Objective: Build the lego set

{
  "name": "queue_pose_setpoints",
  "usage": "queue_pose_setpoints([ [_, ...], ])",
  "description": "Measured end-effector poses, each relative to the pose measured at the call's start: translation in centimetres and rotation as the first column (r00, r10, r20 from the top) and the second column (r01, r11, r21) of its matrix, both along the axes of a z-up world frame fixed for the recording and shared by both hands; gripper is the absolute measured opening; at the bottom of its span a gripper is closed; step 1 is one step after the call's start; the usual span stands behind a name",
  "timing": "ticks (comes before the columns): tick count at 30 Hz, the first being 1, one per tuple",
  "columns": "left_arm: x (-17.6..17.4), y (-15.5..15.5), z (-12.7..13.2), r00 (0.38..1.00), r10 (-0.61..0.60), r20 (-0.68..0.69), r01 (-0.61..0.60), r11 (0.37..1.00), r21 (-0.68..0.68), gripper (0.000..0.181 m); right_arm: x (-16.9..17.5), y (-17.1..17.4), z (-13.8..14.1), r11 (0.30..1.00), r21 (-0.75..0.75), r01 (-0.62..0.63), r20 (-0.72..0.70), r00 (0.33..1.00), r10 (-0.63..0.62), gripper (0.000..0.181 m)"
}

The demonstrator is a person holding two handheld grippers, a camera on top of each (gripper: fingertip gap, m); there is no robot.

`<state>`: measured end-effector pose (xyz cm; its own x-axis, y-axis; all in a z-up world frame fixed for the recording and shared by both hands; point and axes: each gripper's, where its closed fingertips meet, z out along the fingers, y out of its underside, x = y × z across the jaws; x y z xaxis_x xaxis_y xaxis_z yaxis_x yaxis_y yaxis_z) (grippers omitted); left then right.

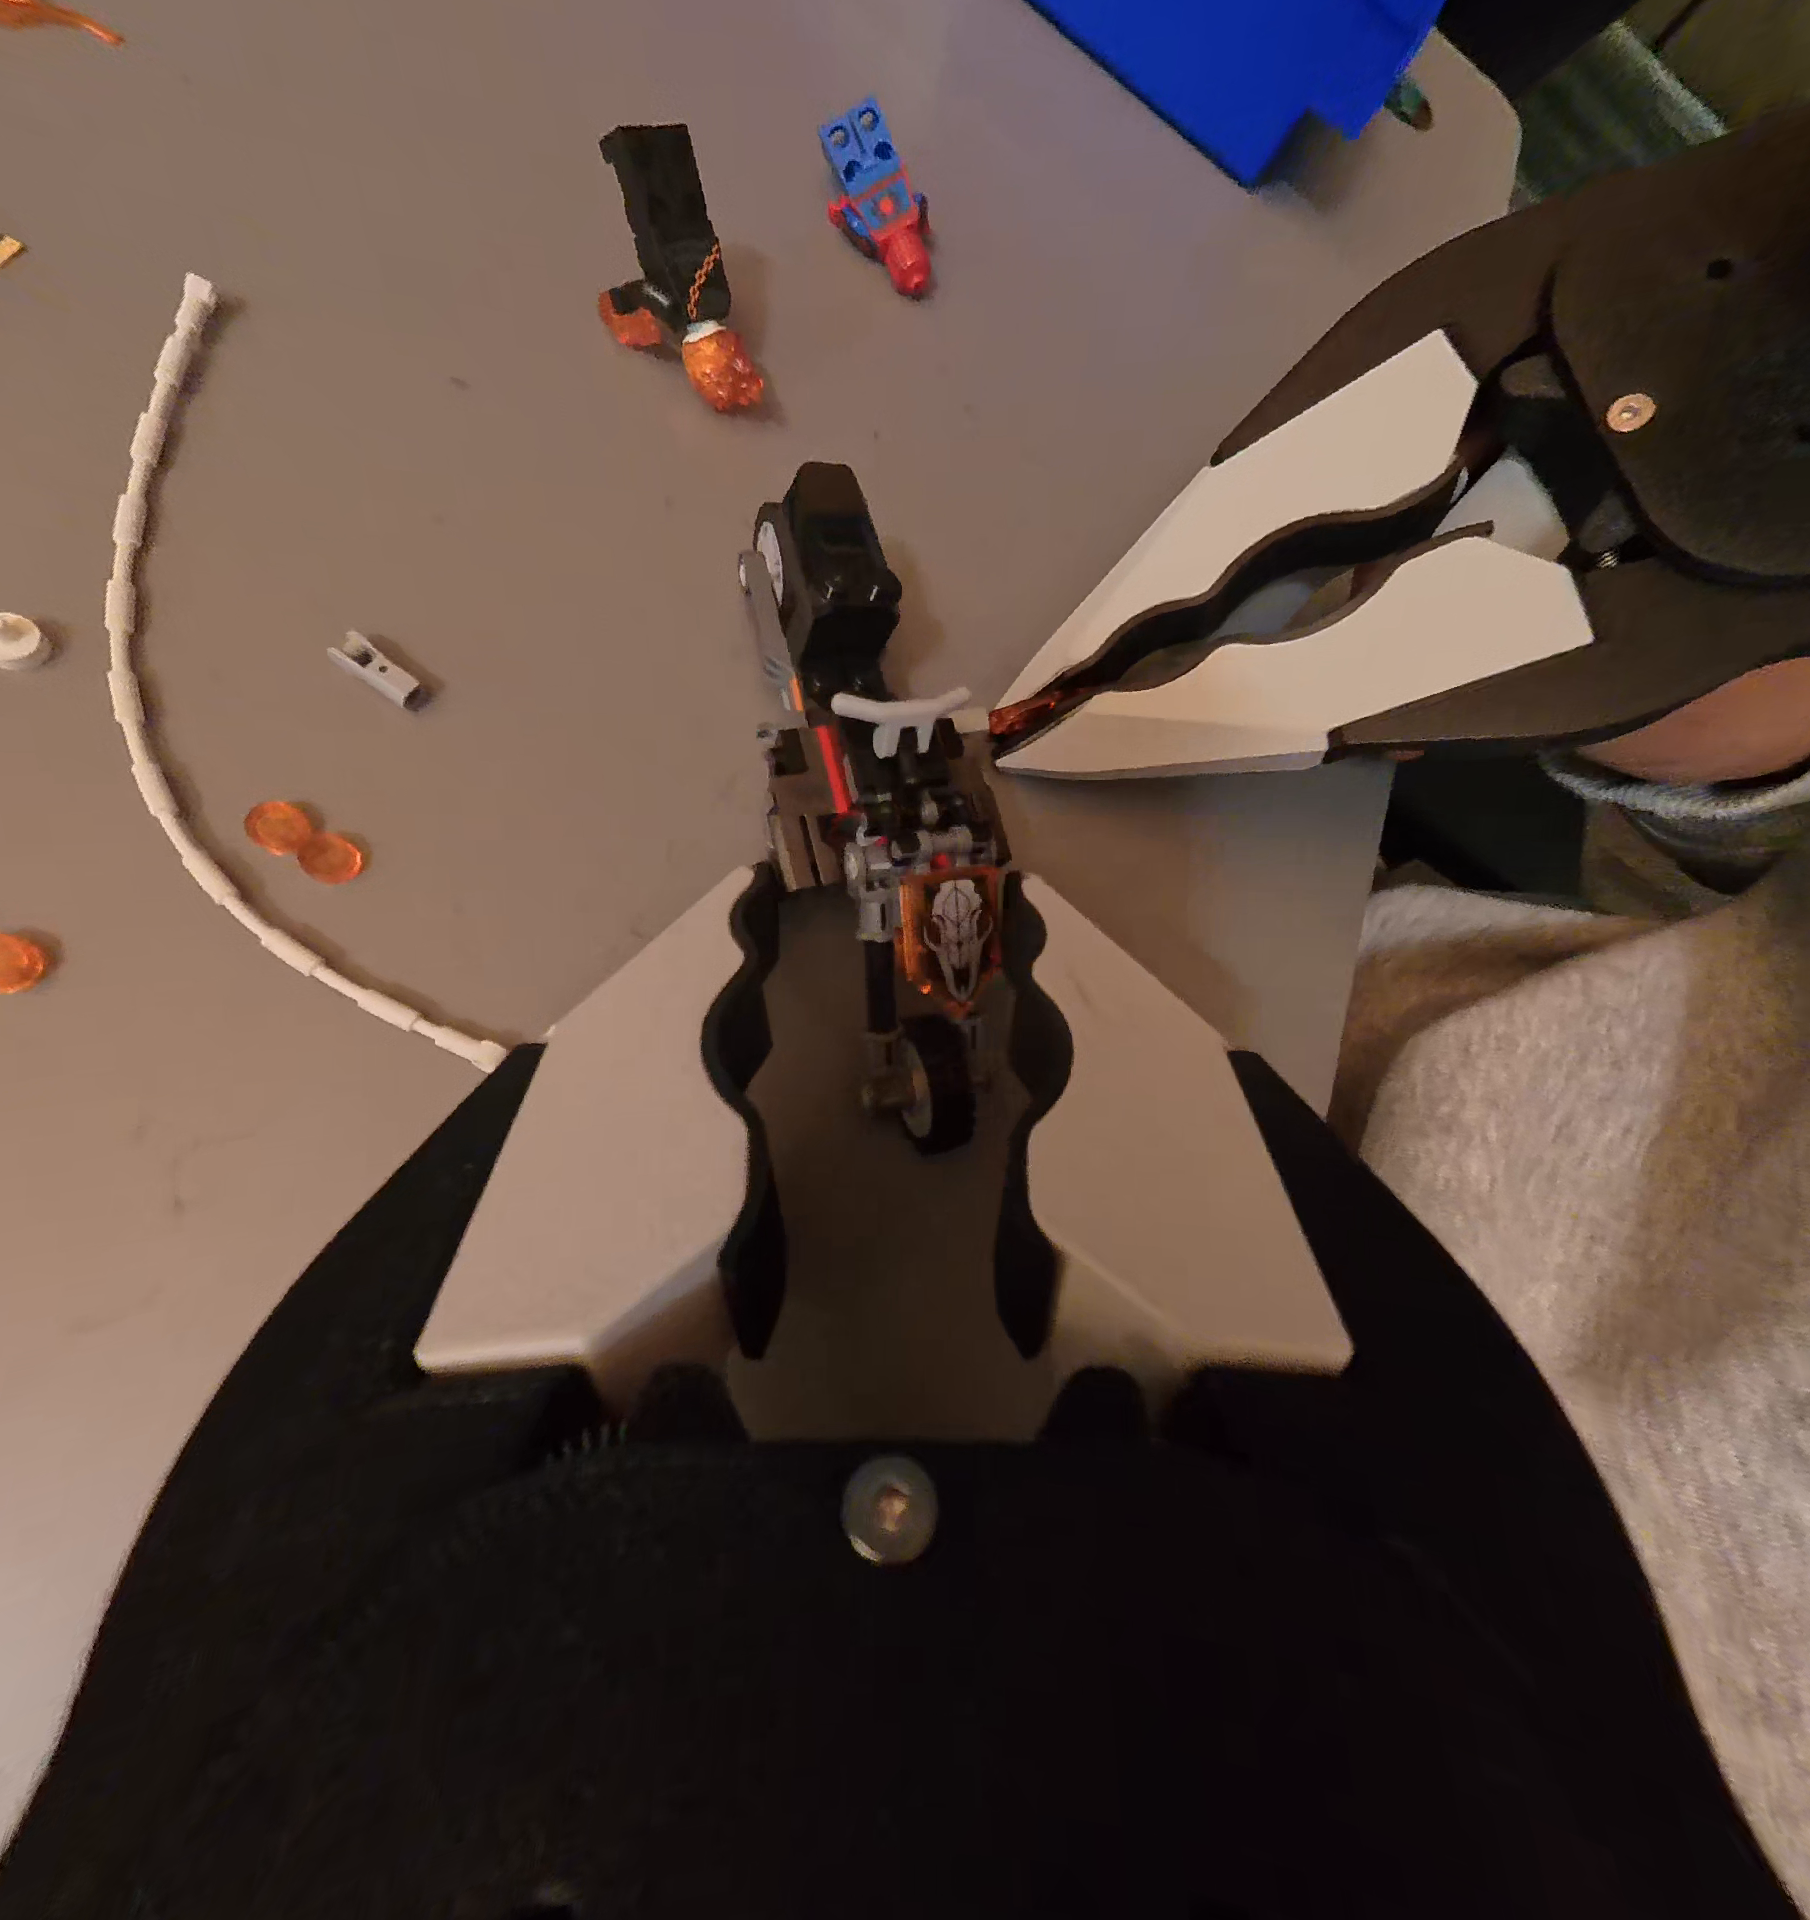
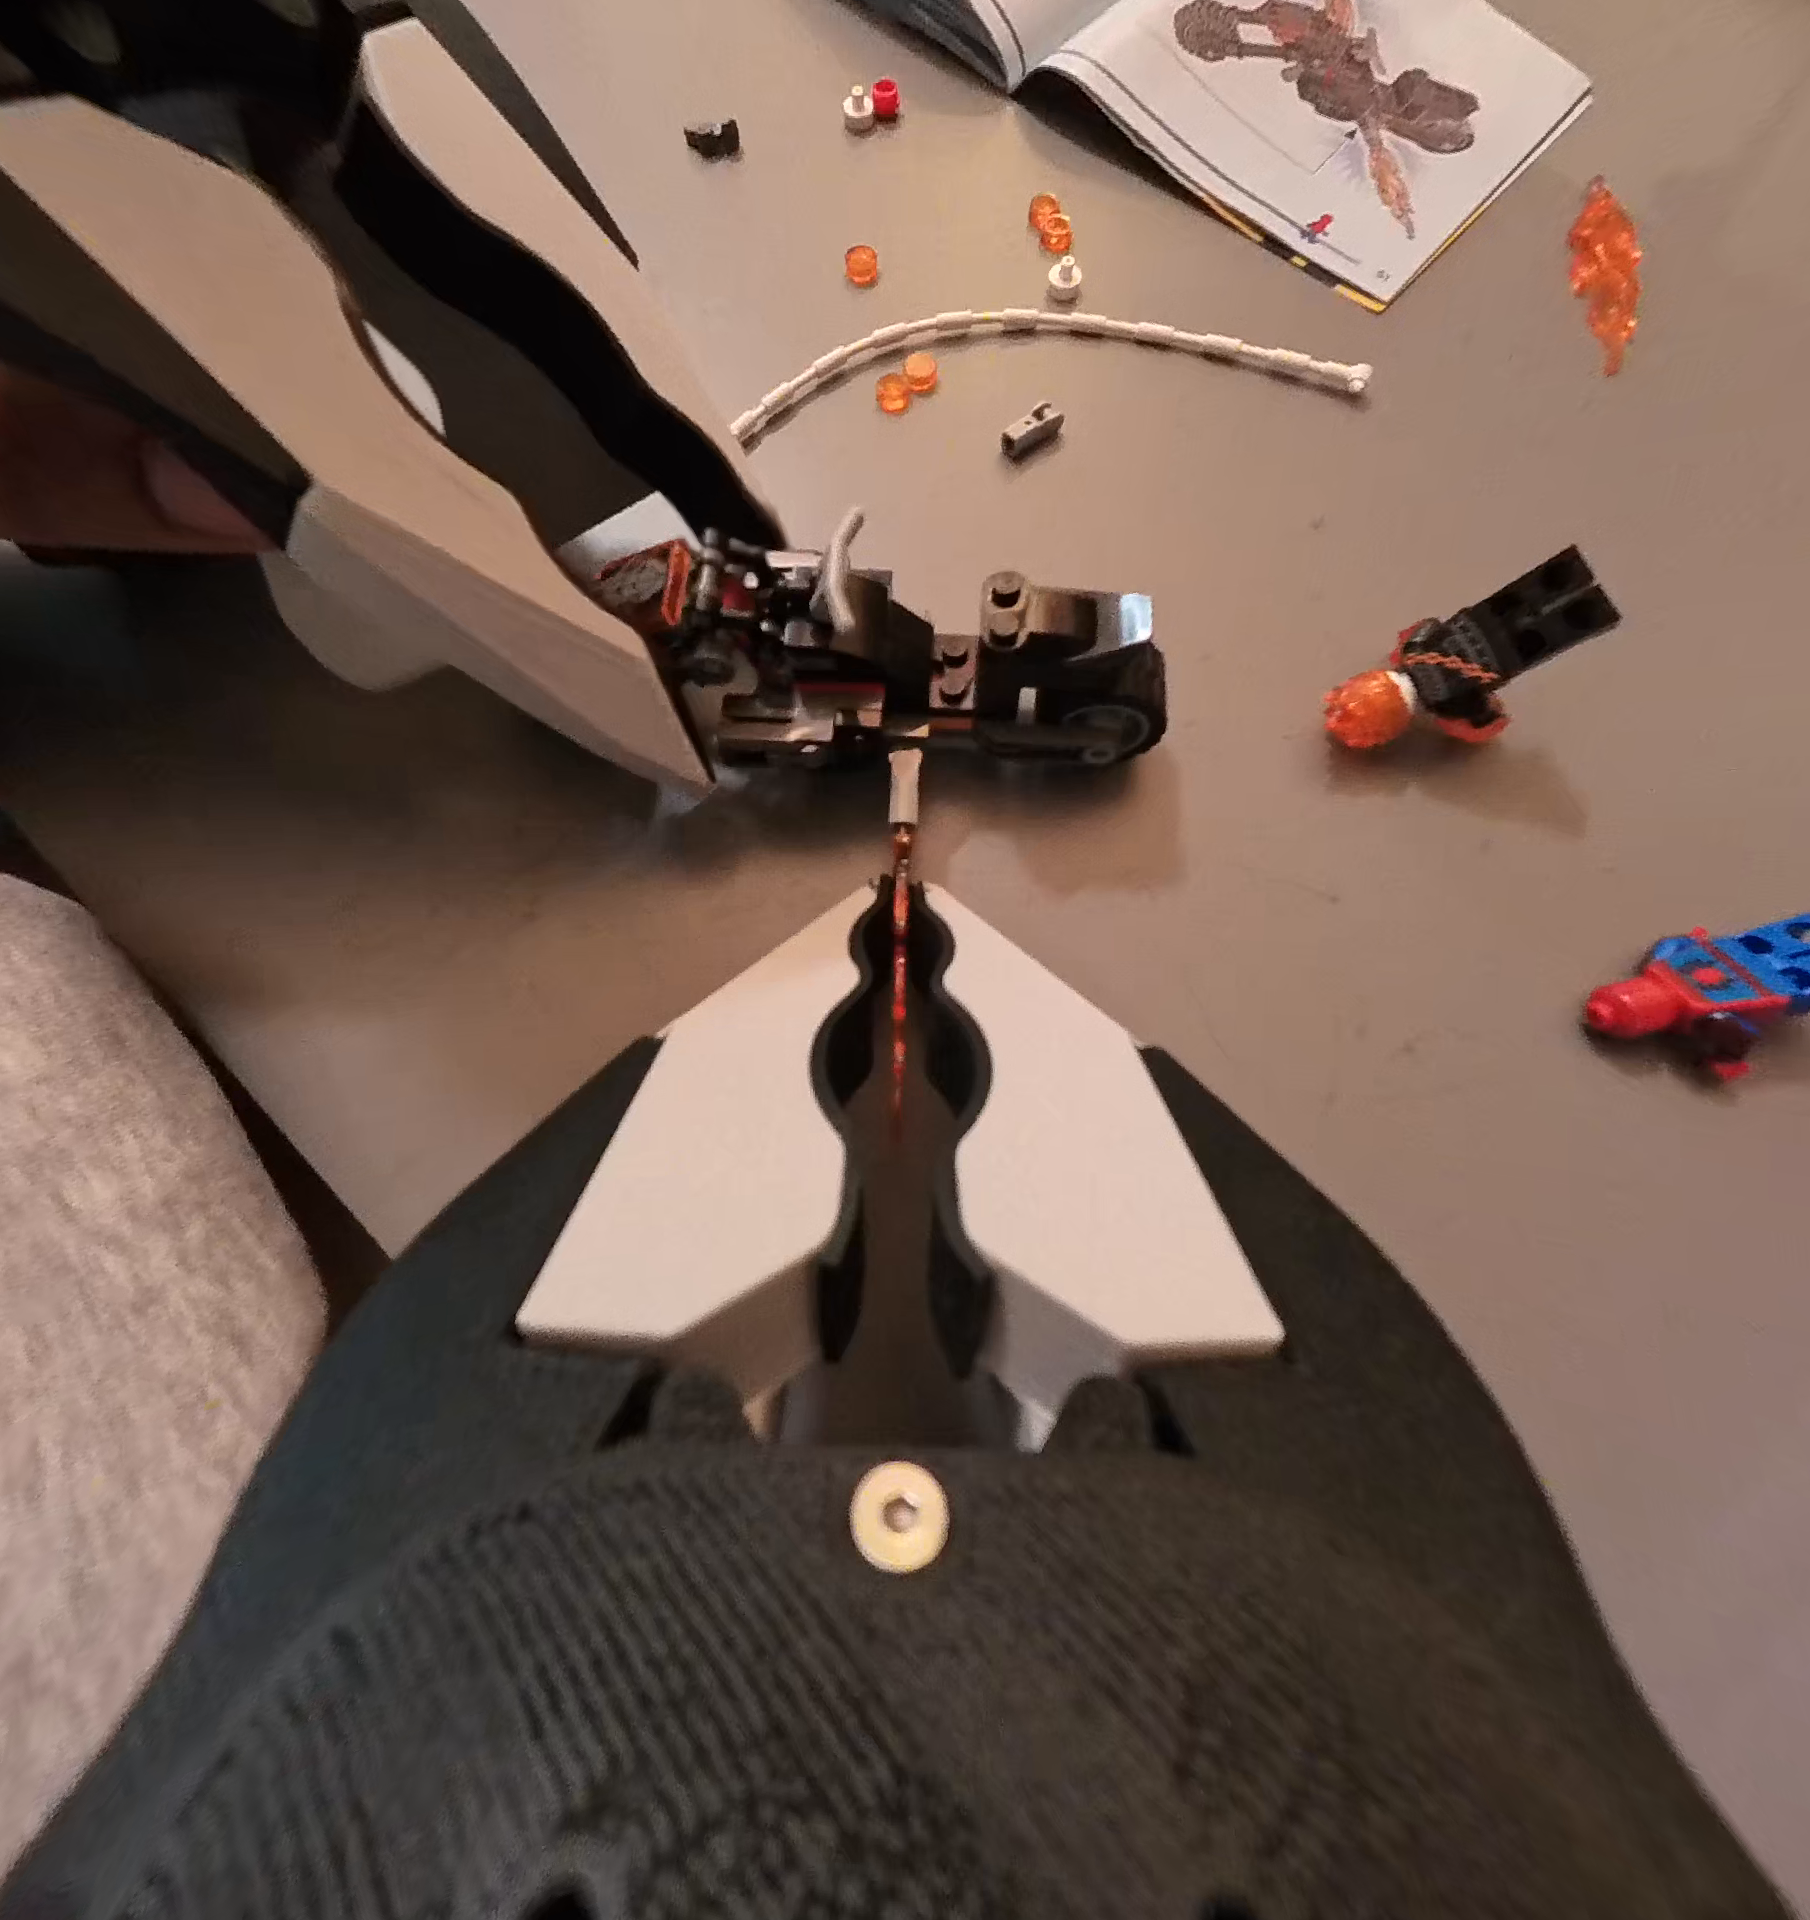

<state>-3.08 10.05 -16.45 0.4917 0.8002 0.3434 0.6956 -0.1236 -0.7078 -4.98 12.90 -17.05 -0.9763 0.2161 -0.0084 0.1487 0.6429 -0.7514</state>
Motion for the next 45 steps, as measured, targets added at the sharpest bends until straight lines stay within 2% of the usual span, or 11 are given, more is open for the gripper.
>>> queue_pose_setpoints([
  [4,-0.4,-0.3,0.2,1.000,0.021,-0.019,-0.021,1.000,-0.002,0.057,0.0,0.0,0.0,1.000,0.000,-0.005,0.000,1.000,0.005,0.000],
  [9,-0.8,-0.1,0.0,0.998,0.031,-0.049,-0.034,0.996,-0.079,0.063,0.0,0.0,0.0,1.000,0.000,-0.006,0.002,1.000,0.006,0.000],
  [18,-1.3,0.4,-0.3,0.995,0.061,-0.073,-0.072,0.985,-0.156,0.049,0.2,-0.1,0.0,1.000,0.002,-0.016,-0.011,1.000,0.016,0.000],
  [45,-1.2,0.3,-0.6,0.996,0.064,-0.057,-0.074,0.980,-0.183,0.051,0.1,-0.3,0.0,0.999,-0.002,-0.032,0.024,0.999,0.032,0.000],
])
